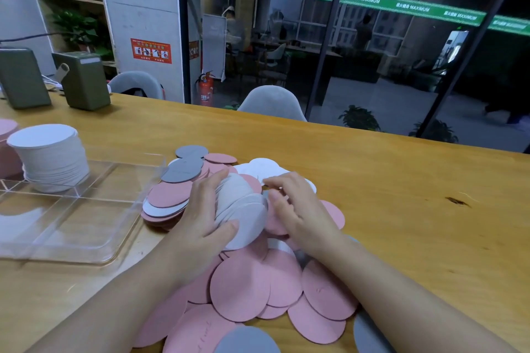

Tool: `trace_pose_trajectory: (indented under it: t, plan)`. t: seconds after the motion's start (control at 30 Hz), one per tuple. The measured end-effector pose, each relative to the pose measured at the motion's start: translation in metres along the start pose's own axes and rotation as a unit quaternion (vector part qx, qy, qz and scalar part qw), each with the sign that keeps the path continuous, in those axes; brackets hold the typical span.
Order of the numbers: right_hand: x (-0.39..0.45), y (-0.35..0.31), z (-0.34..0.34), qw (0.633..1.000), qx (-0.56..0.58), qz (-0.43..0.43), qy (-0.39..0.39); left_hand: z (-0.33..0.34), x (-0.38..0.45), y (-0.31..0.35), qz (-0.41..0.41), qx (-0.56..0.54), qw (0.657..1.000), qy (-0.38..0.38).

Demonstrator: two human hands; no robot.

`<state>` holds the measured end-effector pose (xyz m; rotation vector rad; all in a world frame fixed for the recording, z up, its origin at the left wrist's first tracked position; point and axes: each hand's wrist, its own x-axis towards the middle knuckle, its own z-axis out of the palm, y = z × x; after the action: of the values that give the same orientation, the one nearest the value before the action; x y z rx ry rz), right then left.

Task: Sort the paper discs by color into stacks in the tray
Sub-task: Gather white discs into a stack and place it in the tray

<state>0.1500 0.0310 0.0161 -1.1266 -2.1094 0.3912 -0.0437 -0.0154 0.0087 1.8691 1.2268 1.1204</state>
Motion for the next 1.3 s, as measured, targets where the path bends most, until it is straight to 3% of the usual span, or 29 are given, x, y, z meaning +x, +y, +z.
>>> trace_pose_trajectory:
  t: [0.07, 0.2, 0.33, 0.47, 0.6, 0.8, 1.0, 1.3]
  plan:
    - [0.014, 0.014, -0.004, 0.993, -0.08, 0.082, 0.01, -0.001, -0.001, 0.001, -0.005, -0.016, 1.0, 0.006]
    - [0.037, 0.034, -0.01, 0.934, -0.233, 0.269, -0.035, -0.003, -0.002, 0.002, -0.017, -0.065, 0.997, 0.029]
    - [0.059, 0.047, -0.006, 0.885, -0.284, 0.359, -0.087, -0.003, -0.001, 0.001, -0.028, -0.085, 0.995, 0.046]
    - [0.082, 0.052, 0.002, 0.881, -0.287, 0.352, -0.131, -0.003, -0.001, 0.002, -0.034, -0.088, 0.994, 0.05]
    - [0.097, 0.053, 0.011, 0.887, -0.258, 0.362, -0.128, -0.003, -0.001, 0.003, -0.039, -0.095, 0.993, 0.054]
    - [0.098, 0.054, 0.009, 0.924, -0.128, 0.345, -0.107, -0.002, -0.001, 0.0, -0.043, -0.101, 0.993, 0.053]
    - [0.096, 0.055, 0.001, 0.921, 0.009, 0.367, -0.132, -0.002, 0.0, 0.002, -0.041, -0.109, 0.992, 0.055]
    - [0.082, 0.042, -0.012, 0.935, 0.053, 0.323, -0.132, -0.003, -0.001, 0.002, -0.051, -0.111, 0.991, 0.053]
